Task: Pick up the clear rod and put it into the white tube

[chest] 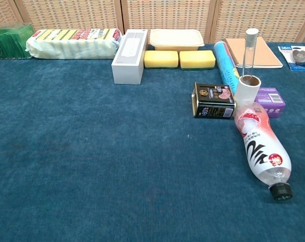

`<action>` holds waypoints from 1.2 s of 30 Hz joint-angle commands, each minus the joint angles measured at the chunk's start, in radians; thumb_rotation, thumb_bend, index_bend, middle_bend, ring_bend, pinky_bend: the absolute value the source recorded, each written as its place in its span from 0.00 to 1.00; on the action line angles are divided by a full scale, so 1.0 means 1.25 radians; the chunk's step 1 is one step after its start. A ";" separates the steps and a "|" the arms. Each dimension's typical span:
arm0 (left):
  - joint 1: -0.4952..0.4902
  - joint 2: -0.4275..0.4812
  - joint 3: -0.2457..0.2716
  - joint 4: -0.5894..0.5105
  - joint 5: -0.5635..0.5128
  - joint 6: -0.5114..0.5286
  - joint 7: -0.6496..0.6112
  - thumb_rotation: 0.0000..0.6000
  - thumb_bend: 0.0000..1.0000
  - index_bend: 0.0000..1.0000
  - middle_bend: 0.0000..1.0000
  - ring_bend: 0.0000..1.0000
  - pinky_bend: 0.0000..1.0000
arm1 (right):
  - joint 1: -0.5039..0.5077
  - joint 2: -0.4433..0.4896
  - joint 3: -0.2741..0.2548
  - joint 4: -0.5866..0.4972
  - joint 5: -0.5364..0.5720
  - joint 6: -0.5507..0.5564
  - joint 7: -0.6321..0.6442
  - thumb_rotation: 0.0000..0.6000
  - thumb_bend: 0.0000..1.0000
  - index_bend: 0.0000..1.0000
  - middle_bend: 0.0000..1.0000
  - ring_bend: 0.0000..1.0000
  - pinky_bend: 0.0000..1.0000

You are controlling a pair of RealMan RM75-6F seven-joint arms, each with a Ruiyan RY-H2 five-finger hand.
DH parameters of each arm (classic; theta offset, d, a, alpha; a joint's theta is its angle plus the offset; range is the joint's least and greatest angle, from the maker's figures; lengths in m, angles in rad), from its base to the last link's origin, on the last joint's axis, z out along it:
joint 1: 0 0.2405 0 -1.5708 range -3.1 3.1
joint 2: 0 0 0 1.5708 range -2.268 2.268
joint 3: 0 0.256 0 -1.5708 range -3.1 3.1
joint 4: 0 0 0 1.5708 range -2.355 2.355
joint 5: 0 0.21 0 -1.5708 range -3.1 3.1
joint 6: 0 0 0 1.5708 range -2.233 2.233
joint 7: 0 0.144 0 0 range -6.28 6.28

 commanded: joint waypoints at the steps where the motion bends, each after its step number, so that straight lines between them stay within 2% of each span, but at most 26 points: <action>1: -0.001 0.001 0.000 0.000 0.000 -0.001 -0.002 0.75 0.11 0.11 0.05 0.02 0.23 | 0.022 -0.010 0.015 -0.008 0.034 -0.038 -0.007 1.00 0.16 0.24 0.30 0.25 0.28; 10: 0.000 0.004 -0.003 0.000 -0.004 0.006 -0.011 0.75 0.11 0.11 0.05 0.02 0.23 | 0.058 -0.013 0.050 -0.035 0.132 -0.116 -0.013 1.00 0.16 0.24 0.26 0.25 0.29; 20: 0.000 0.004 -0.002 -0.002 -0.005 0.005 -0.009 0.75 0.11 0.11 0.05 0.02 0.23 | 0.100 -0.011 0.102 -0.086 0.247 -0.186 0.011 1.00 0.17 0.24 0.28 0.28 0.33; 26: 0.001 0.006 -0.003 -0.002 -0.005 0.007 -0.012 0.75 0.11 0.11 0.05 0.02 0.23 | 0.121 -0.008 0.118 -0.124 0.311 -0.219 -0.024 1.00 0.17 0.24 0.28 0.28 0.33; 36: 0.003 0.008 0.000 0.000 0.000 0.014 -0.019 0.75 0.11 0.11 0.05 0.02 0.23 | 0.150 -0.029 0.133 -0.156 0.366 -0.230 -0.093 1.00 0.17 0.24 0.29 0.29 0.33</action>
